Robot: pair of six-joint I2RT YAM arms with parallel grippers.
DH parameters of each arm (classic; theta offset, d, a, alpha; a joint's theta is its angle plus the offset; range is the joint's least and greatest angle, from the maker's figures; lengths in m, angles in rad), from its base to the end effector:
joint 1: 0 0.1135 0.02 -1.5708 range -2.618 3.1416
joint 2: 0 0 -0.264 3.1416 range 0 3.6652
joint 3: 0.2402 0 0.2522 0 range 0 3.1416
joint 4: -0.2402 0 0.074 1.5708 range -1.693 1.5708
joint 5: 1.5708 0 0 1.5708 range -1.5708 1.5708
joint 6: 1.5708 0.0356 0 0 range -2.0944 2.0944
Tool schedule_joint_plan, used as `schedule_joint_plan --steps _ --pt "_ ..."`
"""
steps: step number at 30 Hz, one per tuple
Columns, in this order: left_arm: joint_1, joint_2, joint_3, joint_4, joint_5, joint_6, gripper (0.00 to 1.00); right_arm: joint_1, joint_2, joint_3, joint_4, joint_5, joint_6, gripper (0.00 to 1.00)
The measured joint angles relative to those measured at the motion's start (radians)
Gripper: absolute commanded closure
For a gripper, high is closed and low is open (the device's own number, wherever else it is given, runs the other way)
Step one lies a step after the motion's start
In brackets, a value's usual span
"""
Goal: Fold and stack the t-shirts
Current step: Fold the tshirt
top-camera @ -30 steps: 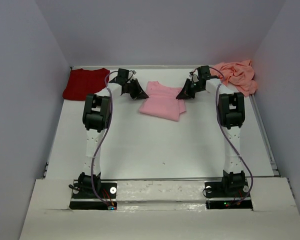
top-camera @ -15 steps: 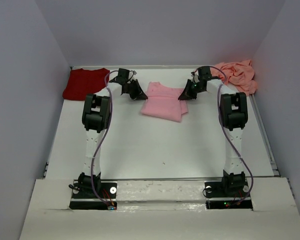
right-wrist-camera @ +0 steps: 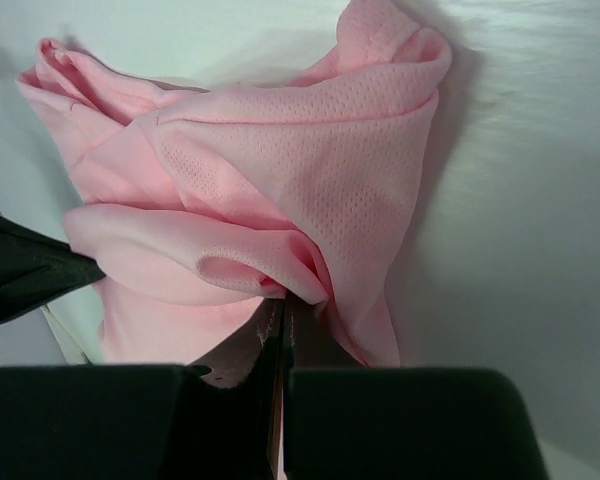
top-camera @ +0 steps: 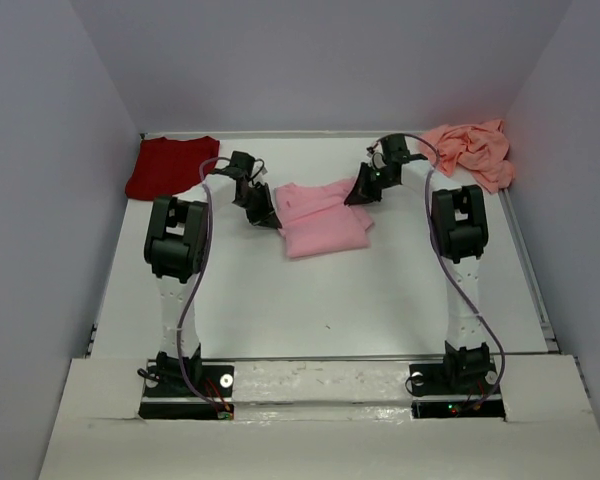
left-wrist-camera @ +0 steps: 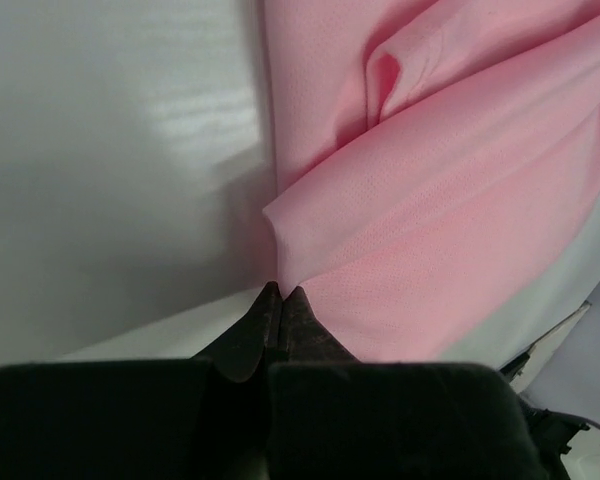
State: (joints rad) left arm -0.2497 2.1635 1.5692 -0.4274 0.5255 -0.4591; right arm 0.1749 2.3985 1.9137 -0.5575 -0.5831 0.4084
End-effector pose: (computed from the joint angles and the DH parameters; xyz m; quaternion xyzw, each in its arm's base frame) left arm 0.4401 -0.1307 0.1556 -0.0271 0.9318 -0.3253 0.1588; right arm 0.5002 0.1083 0.1415 0.0331 0.9270 0.3377 0.1598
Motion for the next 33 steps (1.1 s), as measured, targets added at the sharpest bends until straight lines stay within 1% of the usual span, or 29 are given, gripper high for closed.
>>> schedule_joint_plan --steps 4,10,12,14,18,21,24,25,26,27,28,29,30,31,32,33 --pt "0.0 -0.101 -0.116 -0.029 -0.019 0.018 1.0 0.051 -0.021 -0.044 0.008 -0.004 -0.014 1.0" --pt "-0.006 -0.219 -0.227 -0.07 -0.044 0.042 1.0 0.123 -0.135 -0.214 -0.02 0.013 -0.032 1.0" --pt "-0.01 -0.251 -0.256 -0.073 -0.05 0.048 1.0 0.139 -0.191 -0.293 -0.041 0.029 -0.037 1.0" --pt "-0.016 -0.286 -0.291 -0.082 -0.053 0.05 1.0 0.151 -0.285 -0.425 -0.066 0.044 -0.039 1.0" --pt "-0.034 -0.343 -0.343 -0.094 -0.052 0.05 1.0 0.153 -0.414 -0.579 -0.114 0.067 -0.045 1.0" --pt "-0.051 -0.364 -0.361 -0.102 -0.051 0.05 1.0 0.153 -0.462 -0.626 -0.122 0.073 -0.051 0.99" --pt "-0.054 -0.366 -0.363 -0.103 -0.051 0.049 1.0 0.153 -0.473 -0.636 -0.116 0.073 -0.051 0.99" --pt "-0.055 -0.366 -0.363 -0.103 -0.052 0.049 1.0 0.153 -0.473 -0.636 -0.114 0.073 -0.051 0.96" --pt "-0.056 -0.366 -0.363 -0.103 -0.052 0.049 1.0 0.153 -0.473 -0.636 -0.113 0.072 -0.051 0.88" --pt "-0.057 -0.366 -0.363 -0.103 -0.053 0.049 1.0 0.153 -0.473 -0.636 -0.113 0.071 -0.051 0.74" --pt "-0.059 -0.366 -0.363 -0.104 -0.054 0.048 1.0 0.153 -0.473 -0.636 -0.111 0.07 -0.052 0.48" --pt "-0.061 -0.366 -0.363 -0.105 -0.057 0.047 1.0 0.153 -0.473 -0.636 -0.11 0.071 -0.059 0.4" --pt "-0.063 -0.366 -0.363 -0.105 -0.059 0.046 1.0 0.153 -0.473 -0.635 -0.111 0.069 -0.058 0.35" --pt "-0.064 -0.366 -0.363 -0.105 -0.061 0.046 1.0 0.152 -0.473 -0.634 -0.111 0.072 -0.062 0.22" --pt "-0.066 -0.366 -0.363 -0.105 -0.063 0.043 0.98 0.152 -0.474 -0.634 -0.11 0.069 -0.065 0.22" --pt "-0.068 -0.366 -0.363 -0.105 -0.064 0.043 0.94 0.152 -0.475 -0.634 -0.108 0.067 -0.069 0.22"
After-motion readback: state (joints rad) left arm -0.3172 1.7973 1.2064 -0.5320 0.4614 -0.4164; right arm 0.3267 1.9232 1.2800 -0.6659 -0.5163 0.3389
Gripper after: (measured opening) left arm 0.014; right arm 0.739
